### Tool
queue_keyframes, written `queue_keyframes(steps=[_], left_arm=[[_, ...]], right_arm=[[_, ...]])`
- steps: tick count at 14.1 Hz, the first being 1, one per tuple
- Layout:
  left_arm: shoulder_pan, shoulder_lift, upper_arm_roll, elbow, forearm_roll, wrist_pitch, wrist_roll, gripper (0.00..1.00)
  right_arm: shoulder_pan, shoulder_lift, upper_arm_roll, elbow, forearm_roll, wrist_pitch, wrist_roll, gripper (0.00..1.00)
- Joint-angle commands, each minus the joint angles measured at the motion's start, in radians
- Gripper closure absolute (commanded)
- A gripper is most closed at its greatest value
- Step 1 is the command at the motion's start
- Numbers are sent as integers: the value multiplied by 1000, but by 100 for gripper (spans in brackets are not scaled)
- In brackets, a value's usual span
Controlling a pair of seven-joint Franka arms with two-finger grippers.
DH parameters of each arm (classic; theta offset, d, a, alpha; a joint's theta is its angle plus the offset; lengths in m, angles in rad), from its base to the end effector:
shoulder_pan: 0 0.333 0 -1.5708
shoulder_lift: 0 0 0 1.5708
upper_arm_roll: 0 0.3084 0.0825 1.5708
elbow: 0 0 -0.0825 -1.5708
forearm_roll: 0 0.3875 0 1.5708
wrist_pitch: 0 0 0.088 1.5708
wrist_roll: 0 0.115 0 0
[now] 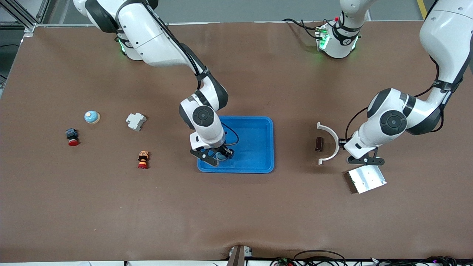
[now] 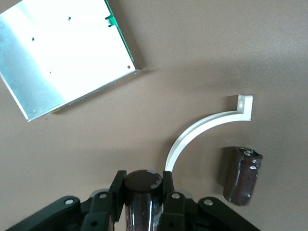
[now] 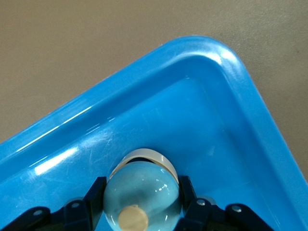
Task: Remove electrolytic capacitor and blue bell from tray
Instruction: 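Carry the capacitor toward the arc while the right gripper carries the bell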
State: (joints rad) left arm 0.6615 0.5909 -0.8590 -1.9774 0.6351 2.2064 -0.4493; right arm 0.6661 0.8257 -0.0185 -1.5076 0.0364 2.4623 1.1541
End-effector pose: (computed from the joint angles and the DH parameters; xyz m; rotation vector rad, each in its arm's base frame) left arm 0.5899 -0.0833 0.2310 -3.0689 0.1582 0.0998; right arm 0.5744 0.4373 0.1708 -2.9268 0.7888 -0.1081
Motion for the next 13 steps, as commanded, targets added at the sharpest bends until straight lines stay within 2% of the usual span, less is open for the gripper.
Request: queue_keyframes(steps=[1, 4, 6, 9, 11, 13], left_arm=[[24, 21, -11, -21, 53, 41, 11, 100], [59, 67, -8, -21, 118, 61, 17, 100], [61, 81, -8, -21, 135, 71, 15, 100], [61, 96, 6, -20, 135, 84, 15, 100], [61, 107, 14, -21, 135, 105, 15, 100], [59, 109, 21, -21, 135, 107, 15, 100]], right_arm=[[7, -13, -6, 38, -4, -54, 26, 100], [0, -34, 0, 118, -1, -214, 23, 100], [-3, -43, -3, 153, -6, -272, 10, 100], [-32, -94, -6, 135, -13, -281, -91, 100], [-72, -134, -3, 115, -12, -340, -164, 100], [-94, -206, -4, 28, -10, -333, -220, 100]])
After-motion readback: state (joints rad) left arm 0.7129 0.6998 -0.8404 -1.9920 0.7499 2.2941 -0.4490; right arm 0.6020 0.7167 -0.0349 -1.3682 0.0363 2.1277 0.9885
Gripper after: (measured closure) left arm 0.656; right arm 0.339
